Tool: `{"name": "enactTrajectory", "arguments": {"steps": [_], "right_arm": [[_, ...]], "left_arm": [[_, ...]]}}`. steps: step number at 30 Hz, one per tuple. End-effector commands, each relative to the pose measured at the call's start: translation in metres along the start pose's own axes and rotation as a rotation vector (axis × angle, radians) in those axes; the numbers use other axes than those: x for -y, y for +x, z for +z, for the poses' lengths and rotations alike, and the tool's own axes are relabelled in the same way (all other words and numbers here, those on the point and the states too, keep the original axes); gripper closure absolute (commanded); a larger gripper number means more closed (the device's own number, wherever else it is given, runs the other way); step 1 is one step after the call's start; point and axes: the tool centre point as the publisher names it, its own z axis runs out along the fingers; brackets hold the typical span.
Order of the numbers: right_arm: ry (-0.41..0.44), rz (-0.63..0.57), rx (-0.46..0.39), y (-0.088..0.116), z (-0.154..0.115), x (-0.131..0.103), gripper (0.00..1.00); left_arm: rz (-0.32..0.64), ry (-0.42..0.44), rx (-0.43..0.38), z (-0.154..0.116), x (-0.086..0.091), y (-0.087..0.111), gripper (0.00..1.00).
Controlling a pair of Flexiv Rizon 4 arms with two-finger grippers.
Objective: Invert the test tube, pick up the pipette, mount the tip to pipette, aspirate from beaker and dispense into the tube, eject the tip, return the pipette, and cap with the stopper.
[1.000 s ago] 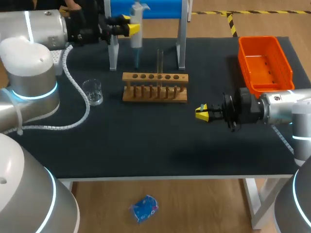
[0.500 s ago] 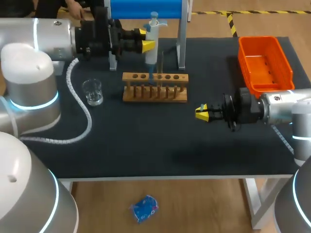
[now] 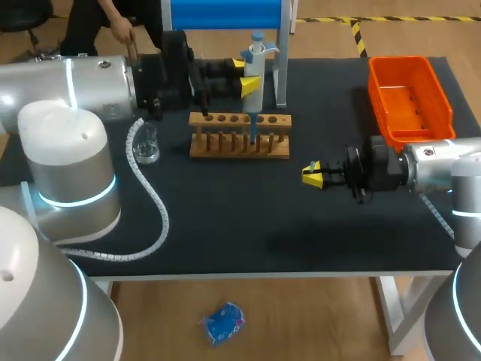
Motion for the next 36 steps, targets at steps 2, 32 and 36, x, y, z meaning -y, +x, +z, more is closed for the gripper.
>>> {"name": "enactTrajectory", "arguments": {"steps": [2, 32, 36], "right_arm": [[0.000, -0.001, 0.002, 0.001, -0.001, 0.000, 1.00], [0.000, -0.001, 0.002, 0.001, -0.001, 0.000, 1.00], [0.000, -0.001, 0.002, 0.001, -0.001, 0.000, 1.00]], "left_arm": [[0.001, 0.006, 0.010, 0.002, -0.001, 0.001, 1.00], [-0.056, 0.031, -0.073, 0.054, -0.001, 0.023, 1.00], [-0.077, 0.022, -0.069, 0.053, -0.003, 0.023, 1.00]]}}
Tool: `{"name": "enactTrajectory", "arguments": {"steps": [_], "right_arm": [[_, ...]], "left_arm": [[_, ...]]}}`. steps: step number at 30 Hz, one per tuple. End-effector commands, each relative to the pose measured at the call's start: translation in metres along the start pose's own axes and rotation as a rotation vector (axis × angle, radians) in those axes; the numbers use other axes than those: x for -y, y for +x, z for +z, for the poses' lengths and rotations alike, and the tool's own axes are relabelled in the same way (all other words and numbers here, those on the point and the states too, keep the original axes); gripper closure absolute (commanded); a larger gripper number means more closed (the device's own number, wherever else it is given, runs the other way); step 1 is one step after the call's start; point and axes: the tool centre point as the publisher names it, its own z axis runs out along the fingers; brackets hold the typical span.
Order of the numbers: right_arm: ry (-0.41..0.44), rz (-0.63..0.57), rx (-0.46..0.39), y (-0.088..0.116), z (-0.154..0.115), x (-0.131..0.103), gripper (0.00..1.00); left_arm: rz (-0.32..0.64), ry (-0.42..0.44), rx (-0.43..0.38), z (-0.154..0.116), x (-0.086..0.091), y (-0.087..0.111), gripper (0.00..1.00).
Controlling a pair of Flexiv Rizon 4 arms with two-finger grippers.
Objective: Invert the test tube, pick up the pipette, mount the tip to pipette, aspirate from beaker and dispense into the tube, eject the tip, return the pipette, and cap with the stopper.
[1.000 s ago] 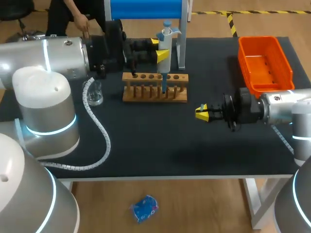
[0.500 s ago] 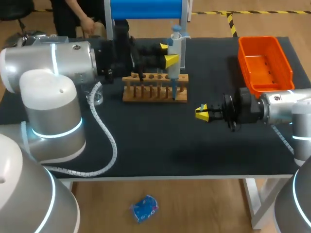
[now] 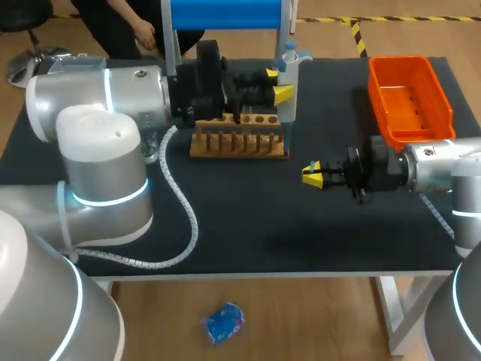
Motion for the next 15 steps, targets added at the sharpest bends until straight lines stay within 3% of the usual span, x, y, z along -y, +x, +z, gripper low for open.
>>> {"name": "enactTrajectory", "arguments": {"steps": [1, 15], "right_arm": [[0.000, -0.001, 0.002, 0.001, -0.001, 0.000, 1.00], [0.014, -0.020, 0.016, -0.012, 0.016, 0.010, 1.00]], "left_arm": [[-0.012, -0.014, 0.003, 0.002, 0.001, -0.002, 1.00], [-0.012, -0.014, 0.003, 0.002, 0.001, -0.002, 1.00]]}}
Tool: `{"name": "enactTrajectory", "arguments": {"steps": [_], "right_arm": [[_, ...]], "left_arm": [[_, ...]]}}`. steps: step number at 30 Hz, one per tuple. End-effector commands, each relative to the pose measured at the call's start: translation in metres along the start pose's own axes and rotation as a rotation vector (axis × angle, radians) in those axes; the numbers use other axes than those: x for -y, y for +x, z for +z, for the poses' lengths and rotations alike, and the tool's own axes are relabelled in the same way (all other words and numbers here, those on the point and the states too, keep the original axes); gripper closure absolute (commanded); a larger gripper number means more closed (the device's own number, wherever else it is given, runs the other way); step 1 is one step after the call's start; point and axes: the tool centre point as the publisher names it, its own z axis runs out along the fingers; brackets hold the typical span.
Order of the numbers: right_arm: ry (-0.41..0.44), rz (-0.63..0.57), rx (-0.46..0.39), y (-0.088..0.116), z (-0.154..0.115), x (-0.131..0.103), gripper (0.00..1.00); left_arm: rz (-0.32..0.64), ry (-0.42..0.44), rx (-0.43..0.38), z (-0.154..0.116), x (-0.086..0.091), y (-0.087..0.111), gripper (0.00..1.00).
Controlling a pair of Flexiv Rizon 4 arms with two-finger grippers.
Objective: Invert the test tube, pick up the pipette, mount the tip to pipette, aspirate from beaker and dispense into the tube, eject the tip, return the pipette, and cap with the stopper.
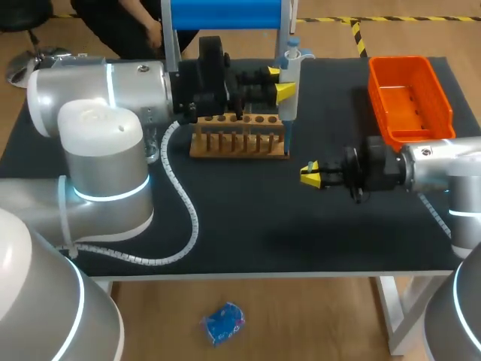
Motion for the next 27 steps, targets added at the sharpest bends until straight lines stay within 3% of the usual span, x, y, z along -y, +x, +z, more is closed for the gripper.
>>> {"name": "enactTrajectory", "arguments": {"steps": [1, 27], "right_arm": [[-0.010, -0.007, 0.000, -0.007, 0.013, 0.003, 1.00], [-0.029, -0.058, -0.018, -0.013, 0.029, -0.007, 1.00]], "left_arm": [[0.000, 0.001, 0.000, 0.000, 0.000, 0.000, 1.00], [0.000, 0.001, 0.000, 0.000, 0.000, 0.000, 1.00]]}}
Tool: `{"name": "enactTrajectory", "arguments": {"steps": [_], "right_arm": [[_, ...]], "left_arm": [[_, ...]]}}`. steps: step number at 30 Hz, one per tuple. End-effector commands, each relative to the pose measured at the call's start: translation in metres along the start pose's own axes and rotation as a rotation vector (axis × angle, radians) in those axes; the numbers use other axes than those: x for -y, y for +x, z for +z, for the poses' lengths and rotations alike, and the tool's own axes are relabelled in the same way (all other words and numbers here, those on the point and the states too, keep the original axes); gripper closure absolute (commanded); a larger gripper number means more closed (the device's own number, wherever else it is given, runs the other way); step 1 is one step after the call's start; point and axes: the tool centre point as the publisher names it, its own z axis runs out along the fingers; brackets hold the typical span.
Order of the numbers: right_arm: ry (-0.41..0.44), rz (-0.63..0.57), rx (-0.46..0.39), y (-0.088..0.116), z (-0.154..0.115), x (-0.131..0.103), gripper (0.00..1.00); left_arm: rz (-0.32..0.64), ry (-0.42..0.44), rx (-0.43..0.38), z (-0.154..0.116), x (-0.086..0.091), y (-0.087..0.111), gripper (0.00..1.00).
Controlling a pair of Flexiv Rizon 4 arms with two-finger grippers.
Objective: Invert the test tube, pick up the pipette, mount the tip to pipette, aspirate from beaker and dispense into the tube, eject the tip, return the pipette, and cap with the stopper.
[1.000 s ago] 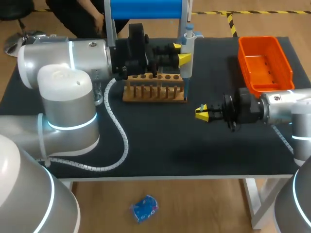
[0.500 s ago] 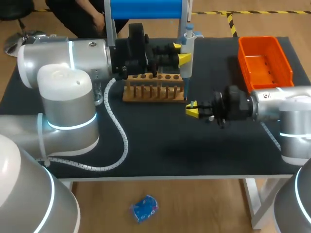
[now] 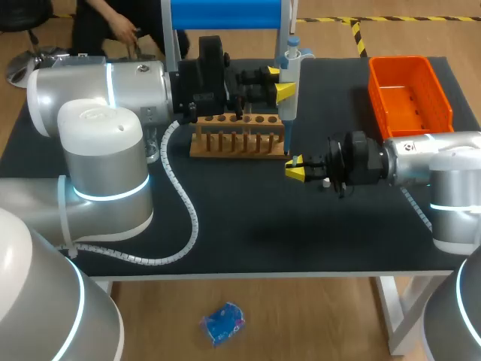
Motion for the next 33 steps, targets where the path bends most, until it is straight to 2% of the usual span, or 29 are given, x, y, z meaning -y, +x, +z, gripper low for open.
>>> {"name": "enactTrajectory", "arguments": {"steps": [1, 18, 33], "right_arm": [[-0.003, -0.023, -0.005, -0.001, 0.004, -0.001, 1.00], [-0.032, -0.052, -0.029, -0.005, 0.020, -0.012, 1.00], [-0.039, -0.079, -0.031, -0.005, 0.021, -0.019, 1.00]], "left_arm": [[0.000, 0.002, 0.000, 0.000, 0.000, 0.000, 1.00], [0.000, 0.002, 0.000, 0.000, 0.000, 0.000, 1.00], [0.000, 0.002, 0.000, 0.000, 0.000, 0.000, 1.00]]}}
